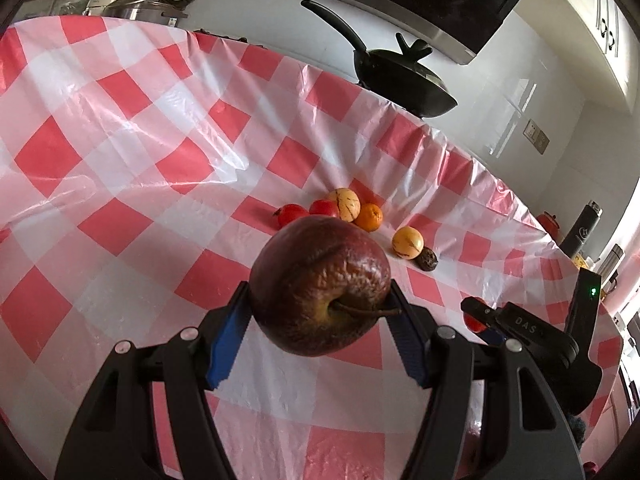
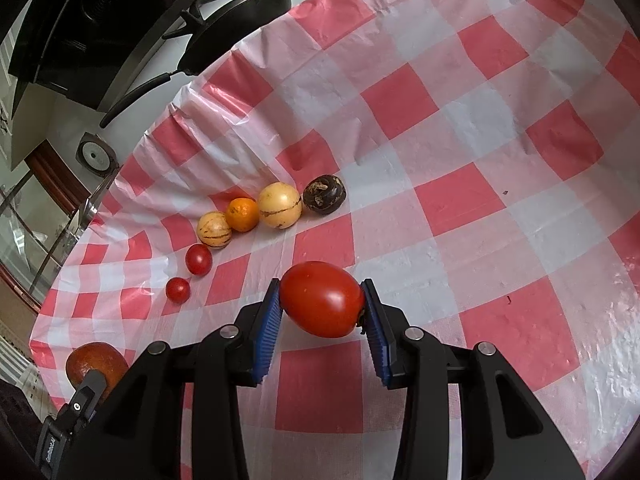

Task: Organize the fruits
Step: 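Carry the tomato and apple into the white box and open both tools, then move both open tools back over the remaining fruits on the table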

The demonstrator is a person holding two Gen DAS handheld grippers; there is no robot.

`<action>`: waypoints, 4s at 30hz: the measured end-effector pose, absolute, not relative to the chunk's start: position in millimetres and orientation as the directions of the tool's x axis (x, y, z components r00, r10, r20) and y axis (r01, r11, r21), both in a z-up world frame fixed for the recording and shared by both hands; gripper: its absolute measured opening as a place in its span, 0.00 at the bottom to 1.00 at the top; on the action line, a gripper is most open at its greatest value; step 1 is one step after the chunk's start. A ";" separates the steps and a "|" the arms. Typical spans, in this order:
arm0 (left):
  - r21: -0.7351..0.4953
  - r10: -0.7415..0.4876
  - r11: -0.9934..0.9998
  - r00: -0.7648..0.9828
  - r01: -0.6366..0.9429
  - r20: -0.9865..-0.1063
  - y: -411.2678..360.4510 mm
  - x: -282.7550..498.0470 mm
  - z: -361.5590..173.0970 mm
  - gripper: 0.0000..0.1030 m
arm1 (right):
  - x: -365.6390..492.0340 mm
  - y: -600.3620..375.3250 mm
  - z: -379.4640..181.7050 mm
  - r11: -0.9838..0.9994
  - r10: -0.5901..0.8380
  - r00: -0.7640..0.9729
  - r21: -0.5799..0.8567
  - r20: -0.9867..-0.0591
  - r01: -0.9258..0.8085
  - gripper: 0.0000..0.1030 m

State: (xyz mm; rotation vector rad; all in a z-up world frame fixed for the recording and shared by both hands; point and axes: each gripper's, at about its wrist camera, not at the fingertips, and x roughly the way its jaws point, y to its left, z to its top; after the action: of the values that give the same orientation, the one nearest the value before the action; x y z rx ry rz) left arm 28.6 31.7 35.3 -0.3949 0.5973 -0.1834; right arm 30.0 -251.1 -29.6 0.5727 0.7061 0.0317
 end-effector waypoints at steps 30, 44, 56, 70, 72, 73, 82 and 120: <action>-0.363 -0.111 0.928 0.863 -0.087 -0.493 185.2 -201.9 44.1 0.64 | -165.3 -32.9 11.8 0.835 0.549 0.598 0.399 -0.583 -0.378 0.38; -0.336 -0.065 0.931 0.838 -0.145 -0.542 223.0 -272.1 29.7 0.64 | -231.5 55.5 4.4 0.728 0.634 0.461 0.279 -0.621 -0.626 0.38; -0.371 0.022 0.866 0.767 -0.334 -0.641 276.7 -349.3 -15.1 0.64 | -310.7 134.5 -15.9 0.508 0.667 0.318 0.100 -0.674 -0.855 0.38; -0.412 0.030 0.666 0.575 -0.621 -0.818 327.1 -376.0 -116.0 0.64 | -348.6 190.0 -93.4 0.340 0.521 0.215 -0.030 -0.826 -0.940 0.38; -0.410 0.033 0.641 0.556 -0.649 -0.830 333.2 -379.5 -123.3 0.64 | -351.9 195.1 -101.8 0.320 0.503 0.206 -0.041 -0.839 -0.947 0.38; -0.404 0.037 0.630 0.545 -0.664 -0.838 336.4 -381.9 -127.4 0.64 | -353.6 197.7 -106.8 0.304 0.493 0.199 -0.047 -0.847 -0.952 0.38; -0.392 0.055 0.591 0.520 -0.705 -0.852 345.7 -389.9 -137.9 0.64 | -357.0 210.5 -137.8 0.245 0.412 0.161 -0.061 -0.897 -0.968 0.38; -0.430 0.096 0.559 0.570 -0.709 -0.816 343.3 -388.6 -118.6 0.96 | -349.2 189.5 -82.0 0.307 0.568 0.215 -0.037 -0.795 -0.951 0.79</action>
State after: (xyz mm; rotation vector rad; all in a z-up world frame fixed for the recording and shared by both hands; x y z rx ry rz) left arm -388.6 343.3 -118.6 -0.8495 0.8341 0.5457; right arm -349.2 189.5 -82.0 -0.6045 0.7684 1.1466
